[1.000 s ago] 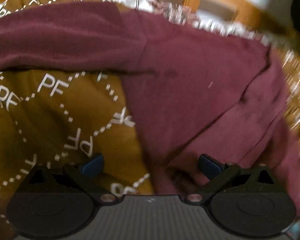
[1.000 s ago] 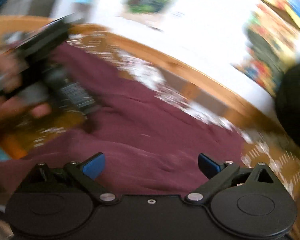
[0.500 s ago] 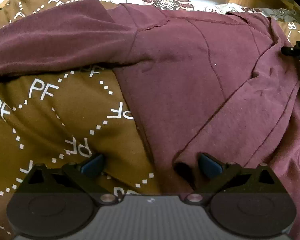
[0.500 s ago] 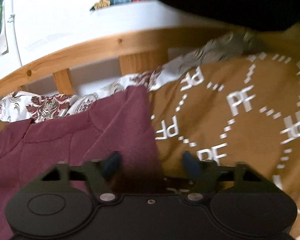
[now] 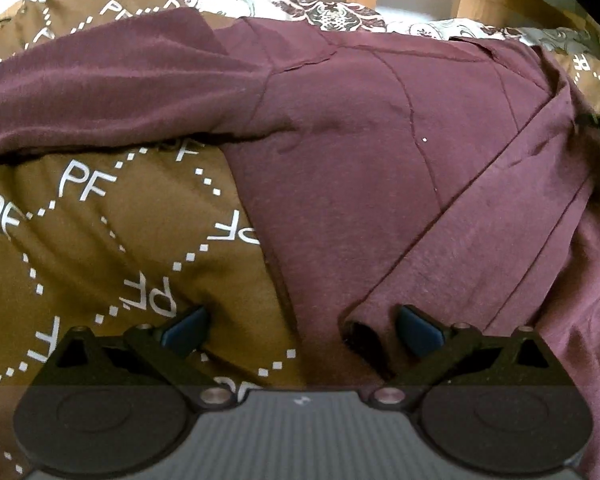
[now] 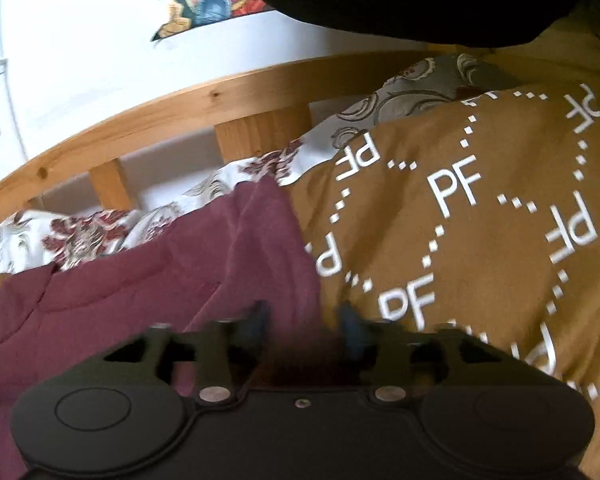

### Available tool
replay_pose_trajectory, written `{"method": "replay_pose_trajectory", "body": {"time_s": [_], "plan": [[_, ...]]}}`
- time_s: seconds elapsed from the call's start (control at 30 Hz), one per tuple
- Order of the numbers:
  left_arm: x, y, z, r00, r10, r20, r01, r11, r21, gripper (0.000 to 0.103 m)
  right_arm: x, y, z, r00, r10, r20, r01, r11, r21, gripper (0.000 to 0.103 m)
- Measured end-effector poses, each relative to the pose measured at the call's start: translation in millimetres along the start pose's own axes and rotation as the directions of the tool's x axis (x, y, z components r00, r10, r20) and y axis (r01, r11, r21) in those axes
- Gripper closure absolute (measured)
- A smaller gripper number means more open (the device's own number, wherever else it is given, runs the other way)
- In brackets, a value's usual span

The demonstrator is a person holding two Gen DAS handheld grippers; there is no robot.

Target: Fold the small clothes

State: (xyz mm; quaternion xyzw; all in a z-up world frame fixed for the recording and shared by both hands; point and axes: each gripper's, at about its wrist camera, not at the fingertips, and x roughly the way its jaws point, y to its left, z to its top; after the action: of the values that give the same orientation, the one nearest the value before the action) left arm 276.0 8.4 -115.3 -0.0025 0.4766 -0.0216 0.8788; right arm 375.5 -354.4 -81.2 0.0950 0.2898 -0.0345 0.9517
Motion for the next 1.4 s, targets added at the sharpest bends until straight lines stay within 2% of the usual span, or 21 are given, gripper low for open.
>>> {"method": "replay_pose_trajectory", "body": {"time_s": [0.07, 0.2, 0.33, 0.37, 0.43, 0.5, 0.57, 0.67, 0.73, 0.8, 0.83, 0.87, 0.9, 0.97, 1.03, 1.1, 1.17, 1.23, 1.27, 1.33, 1.4], "plan": [[-7.0, 7.0, 1.8, 1.0, -0.012, 0.014, 0.012, 0.999, -0.043, 0.001, -14.1, 9.7, -13.2, 1.0, -0.02, -0.017, 0.018, 0.998, -0.066, 0.044], [-35.4, 23.1, 7.8, 0.993, 0.016, 0.116, -0.005, 0.996, -0.094, 0.001, -54.7, 20.9, -37.3, 1.0, -0.011, -0.015, 0.009, 0.994, -0.108, 0.019], [-68.1, 52.5, 15.1, 0.966, 0.144, 0.216, -0.104, 0.977, -0.187, 0.001, -108.3, 37.2, -66.5, 0.998, 0.052, 0.02, -0.048, 0.99, -0.132, 0.006], [-76.5, 63.9, 15.1, 0.956, 0.182, 0.231, -0.129, 0.965, -0.229, 0.001, -121.7, 43.6, -72.5, 0.997, 0.07, 0.036, -0.065, 0.989, -0.136, 0.001], [-89.7, 88.2, 14.2, 0.941, 0.247, 0.233, -0.165, 0.932, -0.322, 0.001, -150.7, 56.6, -86.6, 0.992, 0.105, 0.076, -0.094, 0.985, -0.143, 0.001], [-106.4, 115.9, 7.0, 0.925, 0.284, 0.252, -0.147, 0.88, -0.452, 0.001, -170.4, 66.8, -99.7, 0.984, 0.144, 0.105, -0.126, 0.979, -0.158, 0.001], [-129.1, 143.7, -7.1, 0.908, 0.289, 0.304, -0.061, 0.808, -0.586, 0.001, -190.9, 75.6, -115.0, 0.974, 0.175, 0.147, -0.145, 0.97, -0.196, 0.001], [-149.4, 175.0, -24.7, 0.89, 0.303, 0.34, 0.015, 0.727, -0.686, 0.001, -202.8, 82.3, -129.2, 0.97, 0.201, 0.137, -0.169, 0.962, -0.213, 0.001], [-149.1, 193.8, -28.3, 0.895, 0.298, 0.332, 0.041, 0.687, -0.726, 0.001, -203.9, 85.9, -132.7, 0.969, 0.224, 0.107, -0.195, 0.953, -0.23, 0.001], [-140.4, 213.6, -27.0, 0.913, 0.274, 0.301, 0.069, 0.625, -0.777, 0.001, -204.7, 88.8, -136.8, 0.969, 0.223, 0.107, -0.192, 0.95, -0.246, 0.001], [-134.7, 224.2, -28.9, 0.924, 0.249, 0.289, 0.098, 0.579, -0.81, 0.001, -206.1, 89.4, -138.6, 0.968, 0.223, 0.113, -0.19, 0.95, -0.249, 0.001], [-128.1, 236.1, -32.8, 0.934, 0.222, 0.281, 0.133, 0.512, -0.848, 0.001, -206.1, 89.1, -139.9, 0.968, 0.224, 0.117, -0.19, 0.95, -0.249, 0.001], [-120.3, 241.3, -39.2, 0.934, 0.214, 0.285, 0.162, 0.457, -0.875, 0.001, -206.0, 88.6, -141.3, 0.967, 0.224, 0.12, -0.19, 0.95, -0.248, 0.001], [-114.8, 250.5, -53.4, 0.921, 0.232, 0.314, 0.221, 0.353, -0.909, 0.001, -205.1, 86.4, -145.5, 0.968, 0.224, 0.116, -0.191, 0.951, -0.242, 0.001], [-111.4, 254.2, -57.9, 0.904, 0.264, 0.335, 0.248, 0.313, -0.917, 0.001, -204.0, 85.2, -146.7, 0.97, 0.219, 0.106, -0.189, 0.953, -0.238, 0.001], [-111.9, 254.1, -60.8, 0.887, 0.315, 0.338, 0.248, 0.291, -0.924, 0.002, -202.2, 84.8, -147.3, 0.97, 0.218, 0.105, -0.189, 0.954, -0.231, 0.001], [-114.4, 253.3, -64.0, 0.87, 0.379, 0.314, 0.223, 0.266, -0.938, 0.012, -200.2, 85.8, -147.0, 0.97, 0.222, 0.102, -0.196, 0.955, -0.222, 0.001], [-117.6, 251.2, -70.0, 0.858, 0.428, 0.284, 0.2, 0.232, -0.952, 0.032, -198.2, 86.1, -147.4, 0.969, 0.226, 0.096, -0.201, 0.955, -0.219, 0.001], [-118.7, 248.8, -73.4, 0.85, 0.449, 0.274, 0.193, 0.219, -0.957, 0.038, -197.5, 86.5, -147.7, 0.97, 0.227, 0.093, -0.202, 0.954, -0.222, 0.001], [-120.9, 248.1, -71.2, 0.837, 0.488, 0.249, 0.166, 0.207, -0.964, 0.071, -197.3, 88.0, -148.7, 0.969, 0.227, 0.095, -0.2, 0.952, -0.231, 0.001], [-126.2, 247.3, -72.7, 0.823, 0.516, 0.24, 0.155, 0.203, -0.967, 0.09, -198.2, 89.6, -148.8, 0.967, 0.233, 0.104, -0.202, 0.949, -0.244, 0.001]]}}
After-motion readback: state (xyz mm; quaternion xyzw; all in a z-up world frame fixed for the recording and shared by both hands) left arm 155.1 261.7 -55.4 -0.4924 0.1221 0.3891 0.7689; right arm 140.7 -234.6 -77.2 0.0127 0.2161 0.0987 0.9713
